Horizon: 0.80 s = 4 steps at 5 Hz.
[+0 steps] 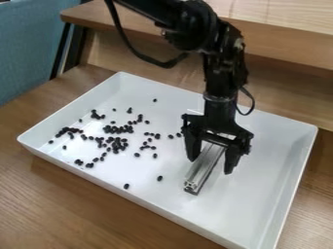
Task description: Sweep into pile
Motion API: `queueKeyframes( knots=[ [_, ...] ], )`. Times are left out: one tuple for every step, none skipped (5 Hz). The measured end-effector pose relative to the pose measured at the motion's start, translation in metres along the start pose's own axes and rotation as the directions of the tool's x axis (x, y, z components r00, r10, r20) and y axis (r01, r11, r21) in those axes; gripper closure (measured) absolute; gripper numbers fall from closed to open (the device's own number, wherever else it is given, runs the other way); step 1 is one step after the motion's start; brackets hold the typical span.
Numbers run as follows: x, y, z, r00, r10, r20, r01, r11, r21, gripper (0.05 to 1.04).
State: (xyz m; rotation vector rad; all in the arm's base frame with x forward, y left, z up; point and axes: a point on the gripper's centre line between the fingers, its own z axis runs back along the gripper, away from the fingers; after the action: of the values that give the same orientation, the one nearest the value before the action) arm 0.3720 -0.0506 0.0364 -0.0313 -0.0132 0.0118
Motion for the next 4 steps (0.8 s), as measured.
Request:
queueKeyframes(
  knots=[
    [0.001,0.001,-0.005,1.0,0.017,0.018,-0.017,1.0,0.006,0.413],
    [-0.006,0.001,-0.01,1.0,-0.023,0.0,0.023,1.0,0.001,0.674],
    [-0.02,0.0,-0.008,0.996,-0.086,-0.019,0.086,0.996,-0.022,0.684],
    [-0.037,0.002,-0.008,0.985,-0.165,-0.051,0.164,0.986,-0.032,0.685]
  ],
)
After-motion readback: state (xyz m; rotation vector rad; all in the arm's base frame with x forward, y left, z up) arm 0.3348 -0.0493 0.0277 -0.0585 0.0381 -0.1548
